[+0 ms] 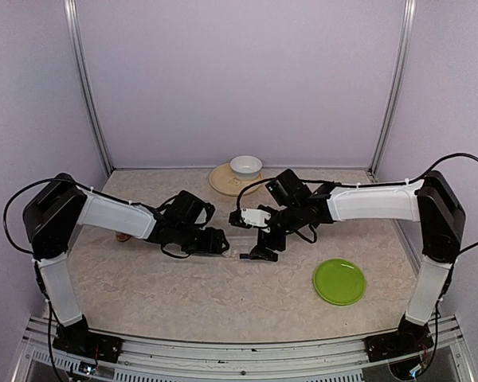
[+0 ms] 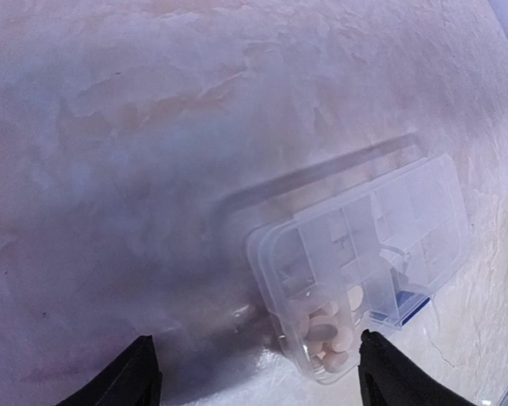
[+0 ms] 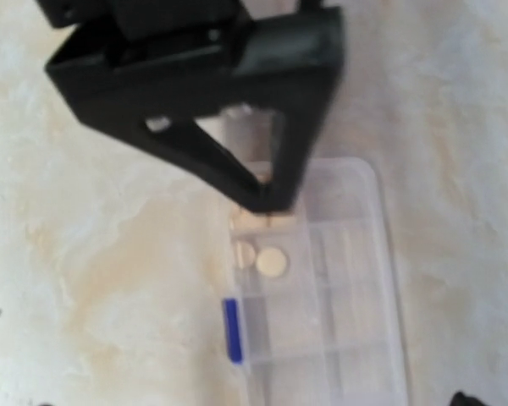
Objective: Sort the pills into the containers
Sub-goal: Reset both arms
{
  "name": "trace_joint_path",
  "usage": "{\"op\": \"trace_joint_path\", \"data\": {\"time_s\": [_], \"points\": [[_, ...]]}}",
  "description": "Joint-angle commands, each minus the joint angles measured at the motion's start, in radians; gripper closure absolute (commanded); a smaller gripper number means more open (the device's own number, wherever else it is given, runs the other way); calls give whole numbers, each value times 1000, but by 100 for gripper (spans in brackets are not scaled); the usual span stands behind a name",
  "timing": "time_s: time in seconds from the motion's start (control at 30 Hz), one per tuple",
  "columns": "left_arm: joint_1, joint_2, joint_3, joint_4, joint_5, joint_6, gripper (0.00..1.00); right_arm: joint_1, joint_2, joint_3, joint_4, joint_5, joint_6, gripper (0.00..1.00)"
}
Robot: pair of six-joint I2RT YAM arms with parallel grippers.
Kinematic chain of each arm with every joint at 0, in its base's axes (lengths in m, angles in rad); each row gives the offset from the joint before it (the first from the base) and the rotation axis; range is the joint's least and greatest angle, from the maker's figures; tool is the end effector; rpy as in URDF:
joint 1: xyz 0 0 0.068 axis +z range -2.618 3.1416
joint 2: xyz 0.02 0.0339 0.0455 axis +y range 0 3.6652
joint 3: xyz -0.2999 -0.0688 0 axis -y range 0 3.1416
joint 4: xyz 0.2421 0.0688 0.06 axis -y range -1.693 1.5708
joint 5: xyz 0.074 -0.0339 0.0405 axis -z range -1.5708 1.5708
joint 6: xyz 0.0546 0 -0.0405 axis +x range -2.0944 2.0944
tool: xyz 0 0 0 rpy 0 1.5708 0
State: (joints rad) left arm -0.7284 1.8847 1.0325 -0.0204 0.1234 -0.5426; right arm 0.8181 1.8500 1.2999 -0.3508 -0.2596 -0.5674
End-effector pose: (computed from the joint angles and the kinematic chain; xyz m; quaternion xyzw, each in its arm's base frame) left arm 0.2937 -0.2710 0.1578 0.1080 0.9319 -0.2493 0.2404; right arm 0.2763 0.3155 0.2270 -0.6308 0.6934 0.1620 0.3081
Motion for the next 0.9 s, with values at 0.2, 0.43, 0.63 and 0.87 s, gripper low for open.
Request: {"op": "trace_joint_path", "data": {"time_s": [0.2, 0.43, 0.63, 0.87], "points": [[16, -195, -84, -128, -121, 30, 1, 4, -321, -246, 209, 205, 306, 0], [23, -369, -162, -133, -168, 36, 1, 2, -603, -446, 298, 388, 526, 0], [27, -544, -247, -127, -210, 39, 1, 1, -823, -558, 268, 500, 668, 0], [30, -746, -316, -142, -324, 55, 1, 0, -1009, -649, 206, 598, 785, 0]]}}
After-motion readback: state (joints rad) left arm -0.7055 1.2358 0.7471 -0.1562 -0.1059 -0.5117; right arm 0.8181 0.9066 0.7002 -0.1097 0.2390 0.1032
